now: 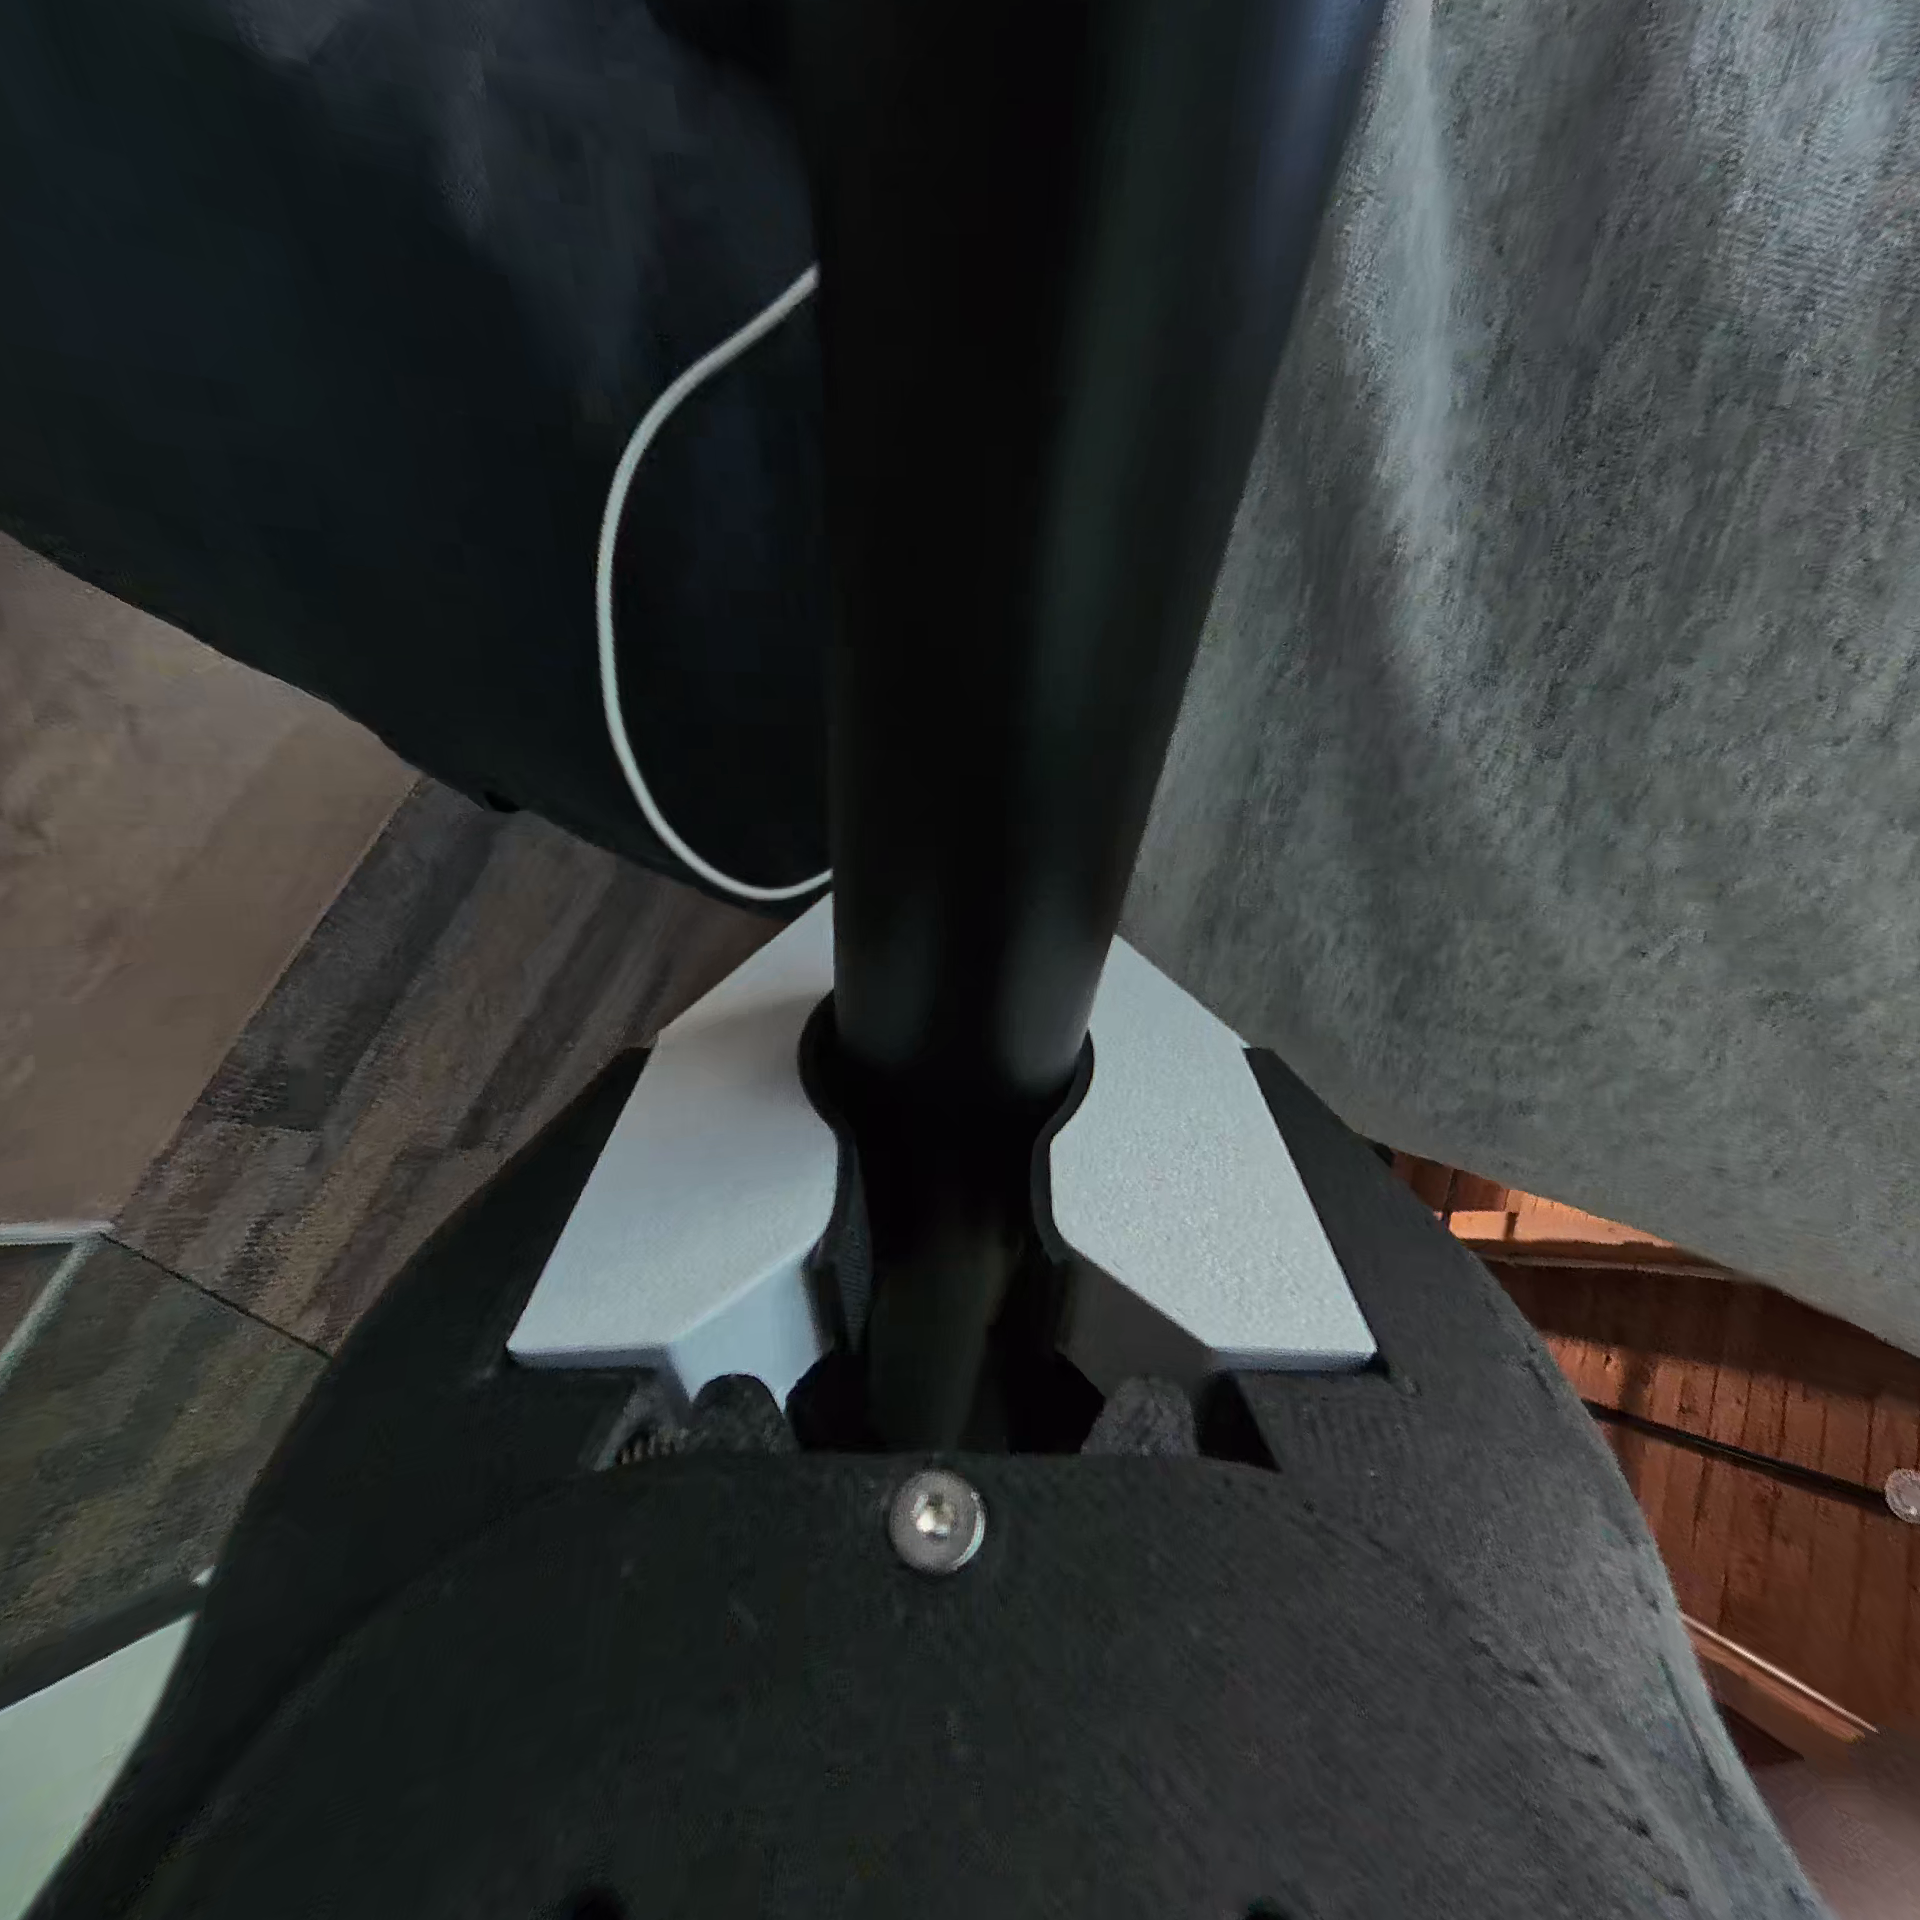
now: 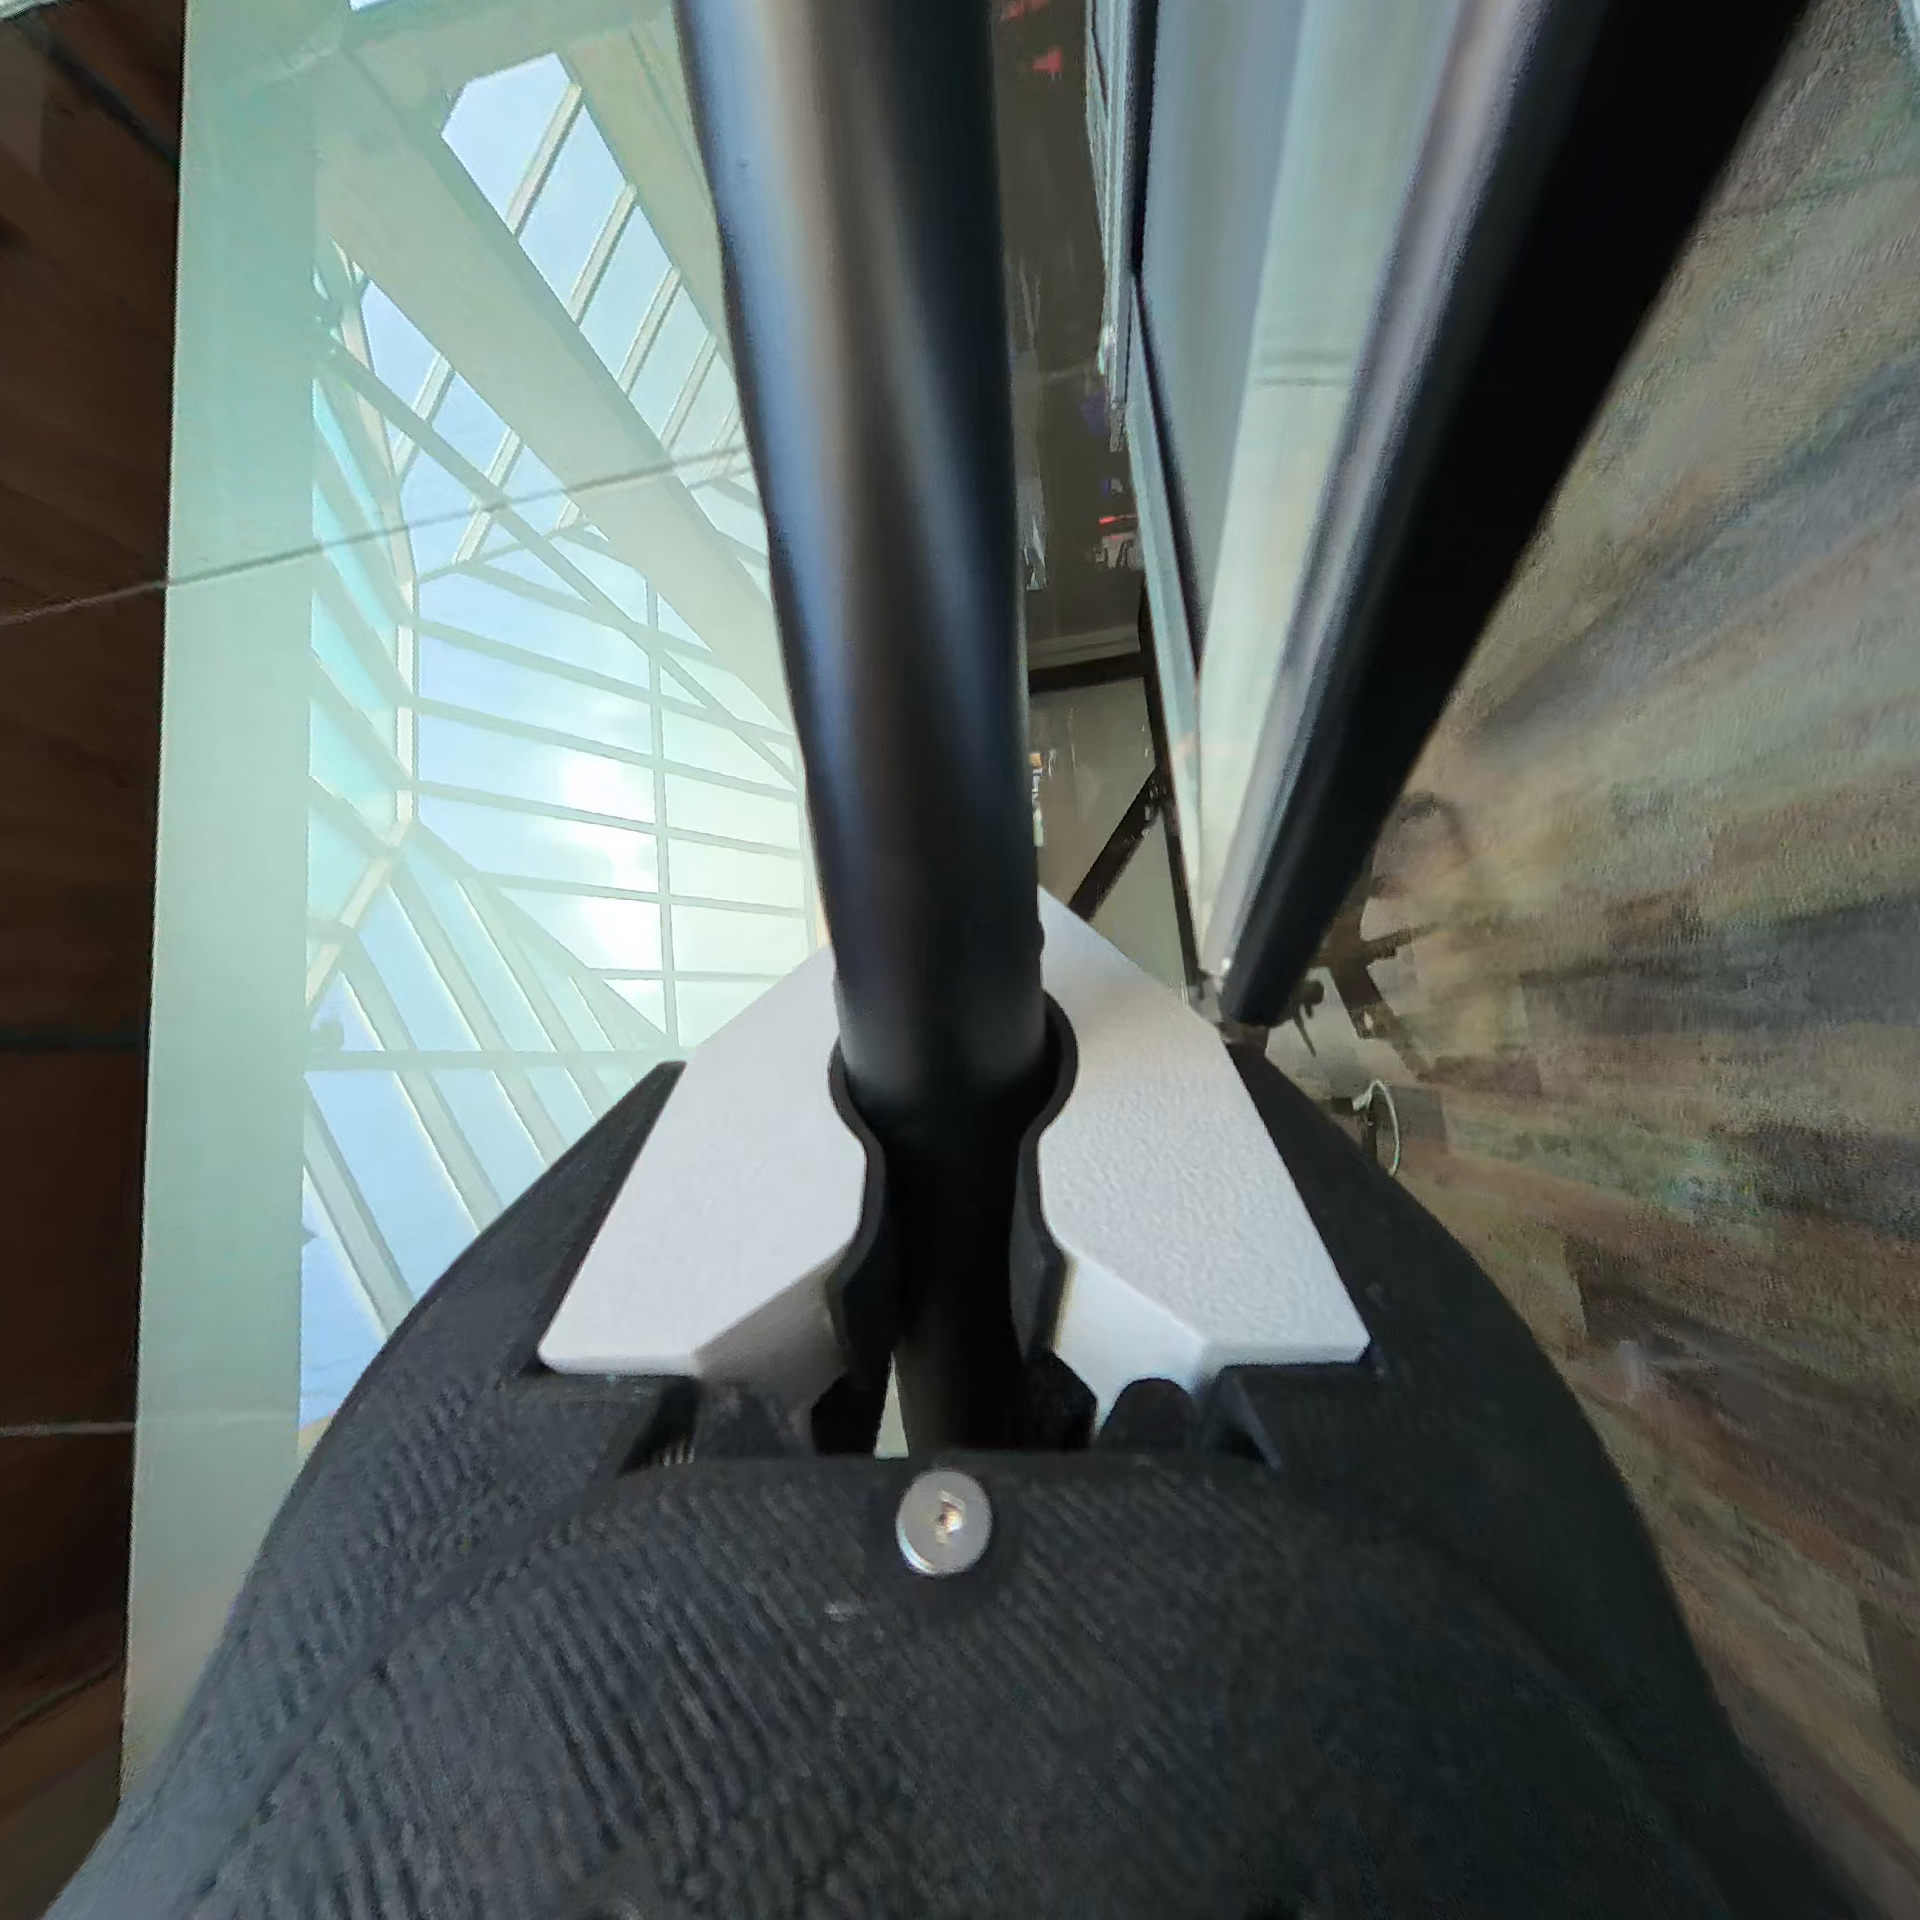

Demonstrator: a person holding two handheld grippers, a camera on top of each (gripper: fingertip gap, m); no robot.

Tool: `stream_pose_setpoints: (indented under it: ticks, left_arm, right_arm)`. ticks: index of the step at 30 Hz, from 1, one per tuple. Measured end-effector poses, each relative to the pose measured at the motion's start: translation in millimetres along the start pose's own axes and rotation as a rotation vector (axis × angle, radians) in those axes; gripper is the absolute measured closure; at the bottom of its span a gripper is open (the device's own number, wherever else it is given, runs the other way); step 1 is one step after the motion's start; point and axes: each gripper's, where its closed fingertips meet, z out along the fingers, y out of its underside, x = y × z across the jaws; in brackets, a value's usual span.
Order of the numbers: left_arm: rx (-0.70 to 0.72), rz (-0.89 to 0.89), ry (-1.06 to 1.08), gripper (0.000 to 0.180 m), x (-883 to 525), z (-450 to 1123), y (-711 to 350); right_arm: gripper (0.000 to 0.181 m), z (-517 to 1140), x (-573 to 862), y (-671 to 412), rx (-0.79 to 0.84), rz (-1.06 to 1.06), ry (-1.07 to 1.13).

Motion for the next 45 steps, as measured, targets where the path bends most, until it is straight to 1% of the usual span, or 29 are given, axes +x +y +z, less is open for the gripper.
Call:
stream_pose_setpoints:
  ticks: [4,9,13,16,23,28,32,33,36,40,43,45]
  left_arm:
    - [-0.021,0.016,0.02,0.154,-9.7,-83.4,-88.6]
    - [-0.098,0.018,0.016,0.154,-0.8,-197.4,-205.4]
    - [-0.146,0.02,-0.048,0.154,-5.0,-287.2,-328.0]
    - [-0.215,0.036,-0.107,0.154,-3.2,-347.2,-420.9]
    - [-0.435,0.08,-0.162,0.155,15.8,-479.9,-632.5]
    - [-0.679,0.137,-0.236,0.155,-1.7,-581.5,-791.5]
    - [-0.879,0.206,-0.33,0.154,-1.3,-662.0,-917.4]
    - [-0.926,0.219,-0.35,0.154,4.3,-677.8,-950.9]
    - [-1.053,0.264,-0.417,0.154,28.6,-711.4,-1056.8]
    - [-1.182,0.34,-0.506,0.155,56.7,-723.5,-1207.6]
    - [-1.268,0.422,-0.549,0.155,79.3,-717.3,-1307.1]
    - [-1.358,0.463,-0.568,0.154,97.7,-712.4,-1362.1]
  right_arm:
    - [0.165,56.6,-2.4,-95.6,0.067,0.0,0.03]
    - [0.166,111.1,-15.3,-228.1,0.183,0.037,0.041]
    - [0.166,148.2,-14.4,-352.9,0.27,0.084,-0.001]
    - [0.166,166.0,-25.7,-446.9,0.347,0.093,-0.041]
    - [0.165,185.8,-49.3,-649.1,0.592,0.125,-0.095]
    - [0.165,188.8,-46.2,-773.4,0.819,0.125,-0.183]
    - [0.165,179.6,-59.2,-842.8,1.018,0.123,-0.256]
    - [0.161,175.6,-62.8,-859.0,1.059,0.127,-0.269]
    - [0.163,153.2,-70.5,-912.4,1.216,0.14,-0.321]
    - [0.16,114.3,-61.5,-981.1,1.405,0.177,-0.391]
    - [0.162,79.0,-64.2,-1010.1,1.571,0.175,-0.433]
    - [0.164,58.5,-70.1,-1018.6,1.67,0.182,-0.455]
